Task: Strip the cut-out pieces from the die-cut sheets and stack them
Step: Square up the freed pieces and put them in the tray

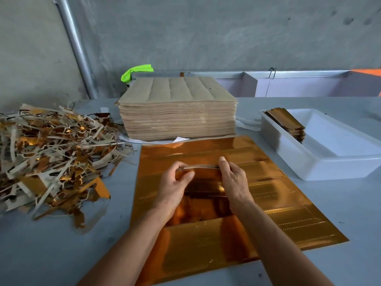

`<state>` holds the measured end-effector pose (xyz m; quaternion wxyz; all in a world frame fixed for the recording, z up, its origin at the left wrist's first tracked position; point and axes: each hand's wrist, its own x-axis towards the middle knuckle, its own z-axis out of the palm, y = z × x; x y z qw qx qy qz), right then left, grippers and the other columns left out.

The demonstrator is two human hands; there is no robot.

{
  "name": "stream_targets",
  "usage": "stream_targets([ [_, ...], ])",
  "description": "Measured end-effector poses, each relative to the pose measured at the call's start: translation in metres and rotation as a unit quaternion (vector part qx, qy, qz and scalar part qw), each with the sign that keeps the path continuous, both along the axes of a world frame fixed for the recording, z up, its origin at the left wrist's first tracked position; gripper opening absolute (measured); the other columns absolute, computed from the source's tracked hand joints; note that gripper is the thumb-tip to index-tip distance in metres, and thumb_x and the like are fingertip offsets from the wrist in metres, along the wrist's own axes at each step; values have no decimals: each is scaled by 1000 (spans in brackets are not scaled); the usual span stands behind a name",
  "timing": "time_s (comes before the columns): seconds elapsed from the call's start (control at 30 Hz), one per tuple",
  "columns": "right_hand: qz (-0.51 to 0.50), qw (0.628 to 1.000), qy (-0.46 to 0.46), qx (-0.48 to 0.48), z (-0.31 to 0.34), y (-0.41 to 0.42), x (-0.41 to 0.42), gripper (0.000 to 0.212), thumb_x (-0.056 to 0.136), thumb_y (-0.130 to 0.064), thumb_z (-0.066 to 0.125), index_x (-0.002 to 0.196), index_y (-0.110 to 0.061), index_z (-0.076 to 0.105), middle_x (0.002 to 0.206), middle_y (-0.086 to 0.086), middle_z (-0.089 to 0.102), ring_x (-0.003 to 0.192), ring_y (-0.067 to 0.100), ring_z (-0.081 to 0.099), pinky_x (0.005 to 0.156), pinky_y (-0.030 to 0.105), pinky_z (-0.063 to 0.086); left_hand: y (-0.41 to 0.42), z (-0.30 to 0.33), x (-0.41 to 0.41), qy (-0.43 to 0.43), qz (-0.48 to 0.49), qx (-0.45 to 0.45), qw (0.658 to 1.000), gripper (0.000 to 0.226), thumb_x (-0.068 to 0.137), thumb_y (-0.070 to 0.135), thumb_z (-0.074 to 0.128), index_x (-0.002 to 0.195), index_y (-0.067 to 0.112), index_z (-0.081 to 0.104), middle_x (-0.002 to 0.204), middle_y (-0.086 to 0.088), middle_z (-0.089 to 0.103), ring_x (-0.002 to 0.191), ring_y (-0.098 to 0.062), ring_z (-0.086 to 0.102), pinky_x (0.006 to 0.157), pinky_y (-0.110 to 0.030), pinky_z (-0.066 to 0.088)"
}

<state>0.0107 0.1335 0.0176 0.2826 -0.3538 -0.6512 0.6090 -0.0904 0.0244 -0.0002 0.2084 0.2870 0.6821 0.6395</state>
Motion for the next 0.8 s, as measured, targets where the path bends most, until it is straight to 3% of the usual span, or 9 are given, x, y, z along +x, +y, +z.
stream_targets([
  [0.1,45,994,49,-87,12,6,4,51,86,-58,51,119,-18,57,112,9,64,105,26,61,94,47,48,0,9,-6,-18,91,31,995,10,89,23,63,98,27,62,102,0,67,96,-17,63,72,-23,50],
  [0.17,23,985,107,-134,16,12,9,58,86,-48,57,130,-11,50,116,9,61,107,24,59,99,44,47,0,14,-7,-73,160,58,983,9,88,26,65,90,32,60,101,0,65,94,-18,62,71,-29,51],
  [0.23,28,980,125,-154,16,7,12,51,90,-32,59,131,-5,47,114,10,63,105,22,61,101,41,46,5,18,-2,-156,192,98,964,11,87,23,67,85,30,59,99,-4,66,91,-22,65,70,-35,55],
  [0.37,50,970,136,-194,9,-20,0,24,96,-13,49,119,-11,55,110,15,67,103,31,63,95,49,49,22,20,25,-264,173,140,938,10,85,12,68,88,19,61,93,-9,67,77,-23,64,48,-25,50],
  [0.5,41,980,129,-143,11,-17,2,25,93,-7,50,116,-15,57,105,15,69,99,33,65,89,50,52,25,23,30,-237,104,27,966,8,85,6,67,90,10,62,97,-10,66,86,-25,66,58,-32,57],
  [0.6,78,988,83,-100,20,-2,13,23,95,-6,44,97,-18,63,95,12,71,86,28,66,74,40,52,16,36,17,-198,-29,-84,976,17,92,6,57,108,5,60,102,-16,68,87,-29,69,68,-35,59],
  [0.67,106,989,69,-76,25,4,14,22,98,-10,41,98,-18,62,96,12,71,89,29,66,78,41,52,14,45,12,-159,-74,-125,976,23,97,15,49,118,9,56,103,-15,69,85,-28,71,74,-38,59],
  [0.8,120,986,94,-67,28,3,8,23,98,-12,41,97,-19,62,92,14,70,75,29,67,60,40,55,21,46,20,-119,-31,-117,985,34,100,19,42,134,12,44,116,-15,63,77,-24,71,61,-29,58],
])
